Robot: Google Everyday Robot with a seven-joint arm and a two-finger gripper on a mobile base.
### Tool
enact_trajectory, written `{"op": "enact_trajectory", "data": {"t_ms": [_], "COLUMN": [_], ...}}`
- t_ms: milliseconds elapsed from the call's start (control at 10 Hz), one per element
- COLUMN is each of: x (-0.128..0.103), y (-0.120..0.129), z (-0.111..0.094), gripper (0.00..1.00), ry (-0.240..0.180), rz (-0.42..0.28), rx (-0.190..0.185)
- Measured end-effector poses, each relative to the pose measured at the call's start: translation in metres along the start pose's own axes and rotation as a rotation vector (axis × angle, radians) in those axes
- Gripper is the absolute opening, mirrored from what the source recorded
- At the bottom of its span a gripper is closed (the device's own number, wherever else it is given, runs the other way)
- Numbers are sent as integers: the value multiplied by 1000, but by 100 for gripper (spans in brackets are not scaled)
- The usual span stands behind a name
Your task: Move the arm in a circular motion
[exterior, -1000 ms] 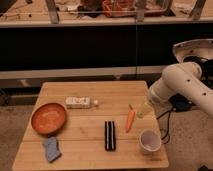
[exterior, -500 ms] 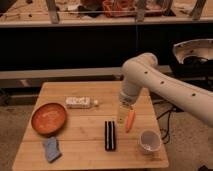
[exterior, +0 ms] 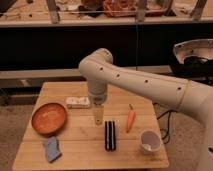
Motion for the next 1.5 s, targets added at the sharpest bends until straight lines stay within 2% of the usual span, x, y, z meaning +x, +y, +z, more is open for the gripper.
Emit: {"op": "enact_trajectory", "data": {"t_ms": [200, 300, 500, 700, 1000, 1500], "x": [-3, -1, 26, 68, 100, 150], "y": [-35, -49, -85, -103, -104, -74], "z": [-3, -4, -10, -14, -15, -9], "gripper": [80, 80, 80, 80, 80, 80], "ry": [-58, -74, -83, -76, -72, -72], "rz": [-35, -46, -68, -53, -2, 120], "rx": [20, 25, 25, 16, 6, -3]}}
